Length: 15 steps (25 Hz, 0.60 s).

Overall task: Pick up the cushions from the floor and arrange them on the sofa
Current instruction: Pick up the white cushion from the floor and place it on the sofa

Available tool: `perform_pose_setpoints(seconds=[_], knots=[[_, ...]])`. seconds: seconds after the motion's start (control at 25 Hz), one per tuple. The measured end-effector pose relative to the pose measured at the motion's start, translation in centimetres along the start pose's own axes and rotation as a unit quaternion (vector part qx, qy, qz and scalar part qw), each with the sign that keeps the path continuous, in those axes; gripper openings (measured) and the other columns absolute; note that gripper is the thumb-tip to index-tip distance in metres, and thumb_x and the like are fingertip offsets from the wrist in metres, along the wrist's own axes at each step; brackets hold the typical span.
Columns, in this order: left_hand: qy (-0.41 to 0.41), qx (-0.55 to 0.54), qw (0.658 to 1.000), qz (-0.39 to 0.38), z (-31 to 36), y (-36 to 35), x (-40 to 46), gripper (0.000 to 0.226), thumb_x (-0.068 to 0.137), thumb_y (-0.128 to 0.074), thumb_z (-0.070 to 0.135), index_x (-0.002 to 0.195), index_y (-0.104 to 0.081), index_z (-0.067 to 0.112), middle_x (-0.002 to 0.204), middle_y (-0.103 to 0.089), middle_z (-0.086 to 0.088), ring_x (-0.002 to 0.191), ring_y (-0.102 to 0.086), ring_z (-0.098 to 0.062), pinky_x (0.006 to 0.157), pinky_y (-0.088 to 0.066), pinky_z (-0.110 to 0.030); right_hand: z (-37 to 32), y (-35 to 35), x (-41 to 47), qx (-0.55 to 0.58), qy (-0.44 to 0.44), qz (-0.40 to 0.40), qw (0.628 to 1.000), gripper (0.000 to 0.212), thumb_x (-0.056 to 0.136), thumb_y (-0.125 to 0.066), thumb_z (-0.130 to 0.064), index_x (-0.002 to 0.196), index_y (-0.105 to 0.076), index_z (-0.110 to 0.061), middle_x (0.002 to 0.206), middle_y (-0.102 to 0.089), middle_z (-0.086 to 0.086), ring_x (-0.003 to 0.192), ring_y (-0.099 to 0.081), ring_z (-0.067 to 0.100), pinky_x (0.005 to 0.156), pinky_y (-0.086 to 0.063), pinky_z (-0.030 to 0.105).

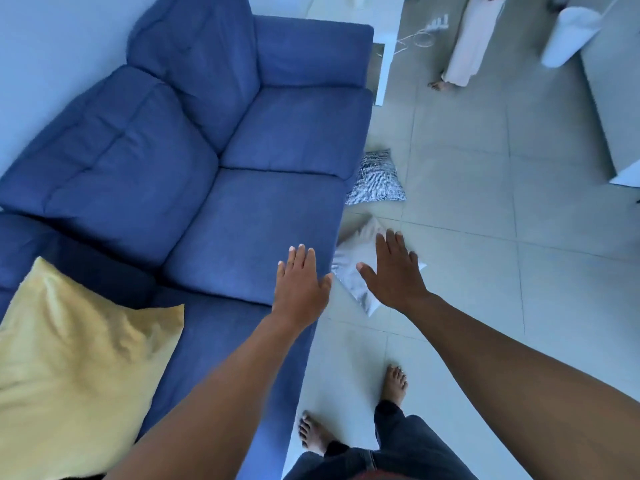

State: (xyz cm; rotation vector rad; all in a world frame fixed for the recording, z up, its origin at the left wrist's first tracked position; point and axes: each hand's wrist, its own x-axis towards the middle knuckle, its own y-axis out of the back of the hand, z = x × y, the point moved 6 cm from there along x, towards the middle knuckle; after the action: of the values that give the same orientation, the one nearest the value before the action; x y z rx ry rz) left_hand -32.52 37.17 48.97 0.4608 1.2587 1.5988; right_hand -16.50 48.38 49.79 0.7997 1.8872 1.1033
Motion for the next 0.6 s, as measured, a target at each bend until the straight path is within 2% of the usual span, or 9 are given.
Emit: perform_pose_setpoints(seconds=[0.32,0.6], knots=[[-0.015,0.028,0.998,-0.051,11.0,-5.6,7.6,0.074,0.109,-0.043,0.044,0.167,-0.019,0.005,0.178,-0.012,-0.014,0.165,-0.004,-0.030,0.133,-0.008,-0.049,12.8,3.7,4.2,-0.010,-0.028,-0.017,0.999,0.079,0.107,-0.043,-0.050,0.165,-0.014,-0.004,0.176,-0.004,0.018,0.164,0.002,0.033,0.127,-0.015,0.057],[0.007,0.027,0.994,-0.102,14.8,-9.5,12.2,0.074,0.109,-0.045,0.042,0.168,-0.018,0.006,0.178,-0.011,-0.014,0.165,-0.002,-0.029,0.133,-0.008,-0.049,18.3,3.6,9.0,0.012,-0.051,-0.045,0.998,0.079,0.107,-0.043,-0.050,0.164,-0.015,-0.004,0.176,-0.005,0.018,0.164,0.001,0.034,0.126,-0.017,0.058]])
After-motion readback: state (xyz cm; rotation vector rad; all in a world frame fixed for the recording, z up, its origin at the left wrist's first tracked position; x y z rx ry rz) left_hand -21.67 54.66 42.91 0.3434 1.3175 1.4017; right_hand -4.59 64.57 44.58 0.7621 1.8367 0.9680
